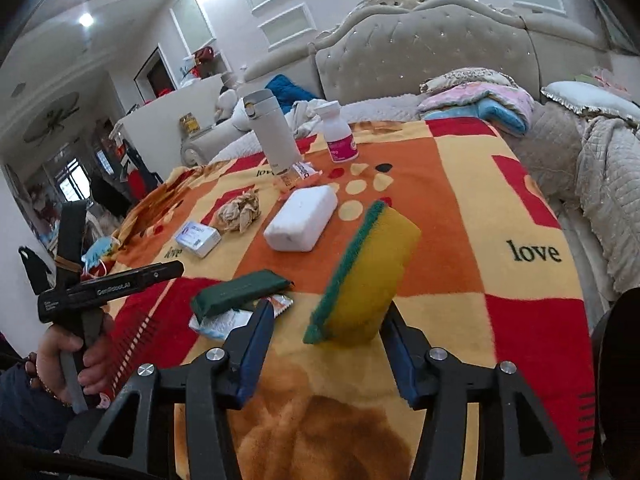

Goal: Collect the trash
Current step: 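Grasp the green-yellow sponge with the right gripper while the left gripper grasps the dark green pouch, then carry the sponge and green pouch over the black bin and open both grippers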

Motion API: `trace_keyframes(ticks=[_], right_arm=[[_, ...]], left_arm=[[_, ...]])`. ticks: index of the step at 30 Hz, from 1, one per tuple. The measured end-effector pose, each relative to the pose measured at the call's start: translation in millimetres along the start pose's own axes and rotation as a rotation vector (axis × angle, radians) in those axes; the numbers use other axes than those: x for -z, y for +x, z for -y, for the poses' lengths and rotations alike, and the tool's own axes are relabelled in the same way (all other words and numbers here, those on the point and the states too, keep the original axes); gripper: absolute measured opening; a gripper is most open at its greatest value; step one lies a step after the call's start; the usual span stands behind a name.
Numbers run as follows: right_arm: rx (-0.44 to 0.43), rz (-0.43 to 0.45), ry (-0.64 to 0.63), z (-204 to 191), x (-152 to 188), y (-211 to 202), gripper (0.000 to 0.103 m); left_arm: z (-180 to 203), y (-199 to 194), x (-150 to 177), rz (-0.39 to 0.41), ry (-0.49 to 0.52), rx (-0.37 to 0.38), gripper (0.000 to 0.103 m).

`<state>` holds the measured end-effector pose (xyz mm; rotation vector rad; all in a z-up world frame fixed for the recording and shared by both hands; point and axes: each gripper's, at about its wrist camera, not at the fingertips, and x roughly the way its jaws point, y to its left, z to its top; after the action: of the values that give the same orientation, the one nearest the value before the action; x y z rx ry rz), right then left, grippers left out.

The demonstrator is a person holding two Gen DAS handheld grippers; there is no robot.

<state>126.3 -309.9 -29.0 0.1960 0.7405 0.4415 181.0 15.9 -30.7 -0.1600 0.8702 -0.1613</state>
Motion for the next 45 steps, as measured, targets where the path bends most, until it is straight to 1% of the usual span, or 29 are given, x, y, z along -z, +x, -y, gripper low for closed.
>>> trace_keyframes(ticks=[2, 4, 6, 7, 8, 9, 10, 12, 14, 17, 18, 19, 20, 21, 23, 25, 30, 32, 37, 42, 45], right_arm=[[-0.027, 0.001, 0.049, 3, -2, 7, 0.054], [-0.044, -0.006, 0.103, 9, -3, 14, 0.054], [-0.045, -0.002, 0.157, 16, -5, 18, 0.054], [-0.051, 0.003, 0.185, 20, -5, 20, 0.054], [-0.038, 0.011, 0.209, 24, -4, 21, 0.046], [-0.027, 0.013, 0.217, 26, -4, 21, 0.031], [-0.022, 0.005, 0.221, 27, -4, 22, 0.027], [-0.021, 0.018, 0.218, 26, -3, 17, 0.026], [0.0, 0.042, 0.178, 22, -5, 8, 0.026], [0.003, 0.056, 0.143, 19, -5, -1, 0.026], [0.003, 0.057, 0.138, 19, -4, -3, 0.026], [-0.002, 0.053, 0.137, 20, -4, -4, 0.026], [0.004, 0.056, 0.137, 20, -4, -5, 0.026], [0.006, 0.064, 0.138, 20, -4, -8, 0.026], [0.001, 0.08, 0.148, 23, -4, -12, 0.026], [-0.006, 0.095, 0.154, 25, -3, -16, 0.026], [-0.026, 0.12, 0.139, 24, -4, -25, 0.025], [-0.026, 0.122, 0.128, 23, -4, -29, 0.025], [-0.005, 0.108, 0.125, 31, 0, -38, 0.025], [-0.007, 0.206, 0.169, 52, 2, -77, 0.025], [0.023, 0.242, 0.217, 66, 6, -94, 0.025]], left_arm=[[13, 0, -9, -0.012, 0.04, 0.05, 0.059], [37, 7, -16, -0.062, 0.131, 0.123, 0.059], [60, 15, -14, -0.116, 0.2, 0.181, 0.059], [71, 21, -13, -0.14, 0.241, 0.181, 0.059], [77, 25, -11, -0.154, 0.263, 0.168, 0.059], [83, 31, -8, -0.175, 0.281, 0.151, 0.059], [86, 35, -6, -0.187, 0.286, 0.149, 0.059], [91, 39, 0, -0.203, 0.288, 0.162, 0.059], [97, 41, 5, -0.204, 0.299, 0.149, 0.06], [97, 46, 4, -0.206, 0.286, 0.141, 0.059], [96, 48, 5, -0.209, 0.278, 0.143, 0.057], [95, 50, 6, -0.208, 0.271, 0.143, 0.041], [94, 49, 7, -0.212, 0.268, 0.153, 0.04], [93, 46, 7, -0.199, 0.262, 0.158, 0.038], [89, 37, 5, -0.168, 0.254, 0.14, 0.038], [79, 24, -2, -0.129, 0.215, 0.14, 0.038], [57, -12, -21, -0.02, 0.13, 0.103, 0.038], [57, -23, -23, -0.003, 0.128, 0.1, 0.038], [84, -36, -11, 0.012, 0.173, 0.079, 0.038], [112, -49, 0, 0.044, 0.166, 0.044, 0.038], [125, -54, 3, 0.064, 0.136, 0.041, 0.038]])
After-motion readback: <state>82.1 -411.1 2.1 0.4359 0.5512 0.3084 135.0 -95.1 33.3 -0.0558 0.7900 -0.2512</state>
